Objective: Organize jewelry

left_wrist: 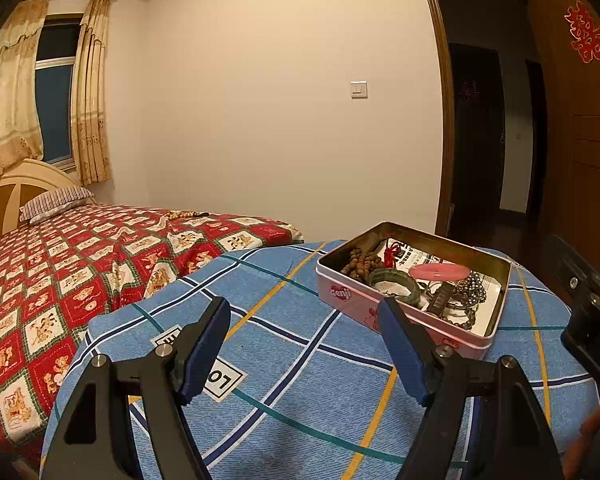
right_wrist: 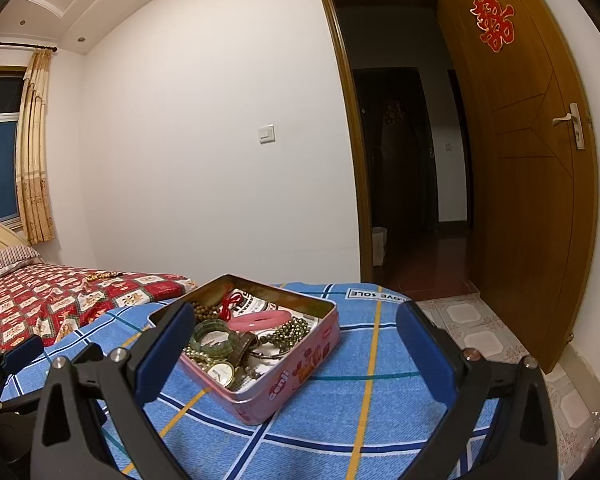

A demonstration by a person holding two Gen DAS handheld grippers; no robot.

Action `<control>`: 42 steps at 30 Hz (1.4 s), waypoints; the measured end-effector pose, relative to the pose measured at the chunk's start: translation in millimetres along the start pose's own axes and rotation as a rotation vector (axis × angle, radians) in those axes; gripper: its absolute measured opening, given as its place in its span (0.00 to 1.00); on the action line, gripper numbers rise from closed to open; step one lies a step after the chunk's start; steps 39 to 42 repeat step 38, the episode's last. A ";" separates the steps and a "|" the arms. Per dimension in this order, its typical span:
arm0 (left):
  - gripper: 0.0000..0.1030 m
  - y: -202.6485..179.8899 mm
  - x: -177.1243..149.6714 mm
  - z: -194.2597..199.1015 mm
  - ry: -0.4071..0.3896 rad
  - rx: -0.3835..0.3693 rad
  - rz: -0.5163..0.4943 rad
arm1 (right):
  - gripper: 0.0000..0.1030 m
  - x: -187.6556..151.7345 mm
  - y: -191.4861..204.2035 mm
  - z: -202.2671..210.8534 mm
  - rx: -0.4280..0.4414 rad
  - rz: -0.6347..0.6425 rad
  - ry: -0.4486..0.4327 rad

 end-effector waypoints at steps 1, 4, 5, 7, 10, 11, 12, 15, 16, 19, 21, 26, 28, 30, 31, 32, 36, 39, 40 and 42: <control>0.74 0.0 0.0 0.0 0.000 0.000 0.000 | 1.00 0.2 0.0 -0.1 0.000 0.001 0.000; 0.74 -0.1 0.1 0.0 0.001 -0.001 0.000 | 1.00 0.4 0.0 -0.2 0.000 0.001 -0.001; 0.74 -0.4 0.0 0.2 0.001 -0.002 -0.001 | 1.00 0.2 -0.1 -0.2 0.000 0.001 -0.001; 0.74 -0.4 -0.3 -0.2 0.003 -0.002 -0.002 | 1.00 0.4 -0.1 -0.2 -0.001 0.000 -0.001; 0.74 0.5 -0.7 -0.9 0.007 0.003 0.004 | 1.00 0.4 -0.2 -0.4 -0.001 0.000 0.000; 0.74 1.1 -0.7 -1.6 0.010 0.002 0.008 | 1.00 0.4 -0.2 -0.5 0.000 0.000 0.001; 0.74 1.1 -0.7 -2.6 0.014 -0.005 0.010 | 1.00 0.4 -0.2 -0.4 -0.001 0.000 0.001; 0.74 0.9 -1.2 -4.1 0.022 -0.001 0.010 | 1.00 0.1 0.2 -0.8 -0.002 -0.001 0.003; 0.74 0.9 -1.2 -4.0 0.022 0.001 0.010 | 1.00 0.0 0.1 -0.8 -0.002 0.000 0.003; 0.74 0.1 -1.1 -4.4 0.024 0.012 0.006 | 1.00 0.0 0.1 -0.9 -0.002 0.000 0.003; 0.74 0.1 -1.4 -5.1 0.029 0.015 0.005 | 1.00 0.0 0.2 -1.2 -0.002 0.000 0.004; 0.74 1.0 -1.1 -5.7 0.033 0.012 0.010 | 1.00 0.0 0.3 -1.4 -0.003 0.000 0.005; 0.74 0.6 -1.0 -4.7 0.027 0.006 0.009 | 1.00 -1.2 0.2 -1.2 -0.003 -0.002 0.008; 0.74 -0.1 -0.8 -4.2 0.025 0.007 0.006 | 1.00 -2.0 0.3 -0.6 -0.004 -0.002 0.010; 0.74 -0.4 -0.7 -4.7 0.025 0.007 0.006 | 1.00 -2.3 0.3 -0.2 -0.004 -0.003 0.011; 0.74 -0.4 -0.8 -4.8 0.026 0.006 0.007 | 1.00 -2.4 0.2 -0.2 -0.005 -0.003 0.012; 0.74 0.3 -0.7 -6.2 0.034 0.006 0.014 | 1.00 -2.5 -0.9 -0.5 -0.010 -0.008 0.019; 0.74 1.1 -0.8 -7.5 0.041 0.010 0.018 | 1.00 -2.1 -1.8 -3.0 -0.015 -0.013 0.025; 0.74 1.1 -0.8 -7.5 0.041 0.010 0.018 | 1.00 -2.1 -1.8 -3.0 -0.015 -0.013 0.025; 0.74 1.1 -0.8 -7.5 0.041 0.010 0.018 | 1.00 -2.1 -1.8 -3.0 -0.015 -0.013 0.025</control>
Point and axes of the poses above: each gripper's, at about its wrist camera, not at the fingertips, and z roughly against the way its jaws point, y to its left, x to its top, the point moved 3 cm from there along -z, roughly the way its jaws point
